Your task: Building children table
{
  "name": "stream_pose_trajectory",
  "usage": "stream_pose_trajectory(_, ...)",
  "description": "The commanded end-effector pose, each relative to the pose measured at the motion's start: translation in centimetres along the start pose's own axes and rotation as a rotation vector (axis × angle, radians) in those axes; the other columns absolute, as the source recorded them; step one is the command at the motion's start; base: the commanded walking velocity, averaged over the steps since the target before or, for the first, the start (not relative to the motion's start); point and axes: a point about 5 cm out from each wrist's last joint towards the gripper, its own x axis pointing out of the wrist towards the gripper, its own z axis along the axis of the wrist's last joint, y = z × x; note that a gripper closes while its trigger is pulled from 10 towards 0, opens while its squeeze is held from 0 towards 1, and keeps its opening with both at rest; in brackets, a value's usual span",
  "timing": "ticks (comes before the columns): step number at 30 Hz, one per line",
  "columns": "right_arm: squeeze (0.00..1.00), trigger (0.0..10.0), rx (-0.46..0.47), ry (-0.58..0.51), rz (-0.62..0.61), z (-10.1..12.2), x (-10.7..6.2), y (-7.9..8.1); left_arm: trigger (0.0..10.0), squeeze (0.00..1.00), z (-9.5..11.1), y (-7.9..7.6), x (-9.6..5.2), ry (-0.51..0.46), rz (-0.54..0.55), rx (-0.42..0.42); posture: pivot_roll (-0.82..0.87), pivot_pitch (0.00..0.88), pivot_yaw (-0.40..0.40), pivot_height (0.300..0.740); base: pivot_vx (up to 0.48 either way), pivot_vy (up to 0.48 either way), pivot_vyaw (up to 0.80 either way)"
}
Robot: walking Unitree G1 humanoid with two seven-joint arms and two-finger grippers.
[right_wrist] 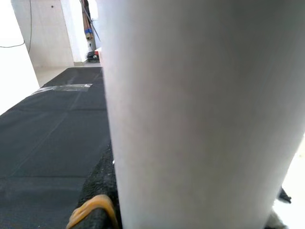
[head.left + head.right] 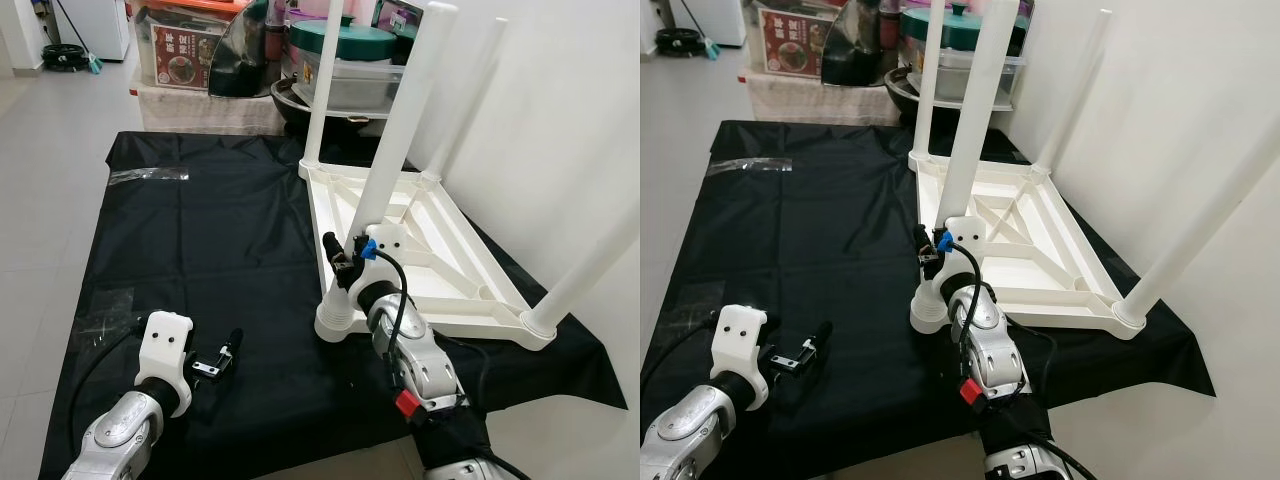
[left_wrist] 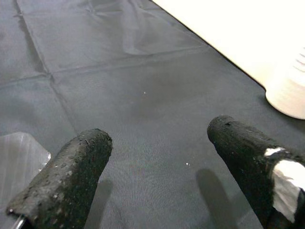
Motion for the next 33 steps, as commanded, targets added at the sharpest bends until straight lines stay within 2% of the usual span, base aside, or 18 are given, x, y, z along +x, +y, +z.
stream_pose_trajectory(1,0.00,10.0,-0.023,0.021,-0.065,0.0,-0.1,-1.4,10.0,0.00,-0.5,-0.5,0.2,0.016,-0.018,-0.001,0.08,0.000,-0.143,0.740,0.000,0.000,0.00)
stream_pose_trajectory(16,0.00,10.0,-0.007,-0.011,-0.065,1.4,0.1,-1.3,10.0,0.00,-0.5,-0.5,0.2,0.017,-0.019,0.000,0.08,0.000,-0.142,0.740,0.000,0.000,0.00)
stream_pose_trajectory(33,0.00,10.0,0.003,-0.016,-0.062,1.7,0.0,-1.0,10.0,0.00,-0.5,-0.6,0.2,0.021,-0.024,0.006,0.08,0.000,-0.141,0.740,0.000,0.000,0.00)
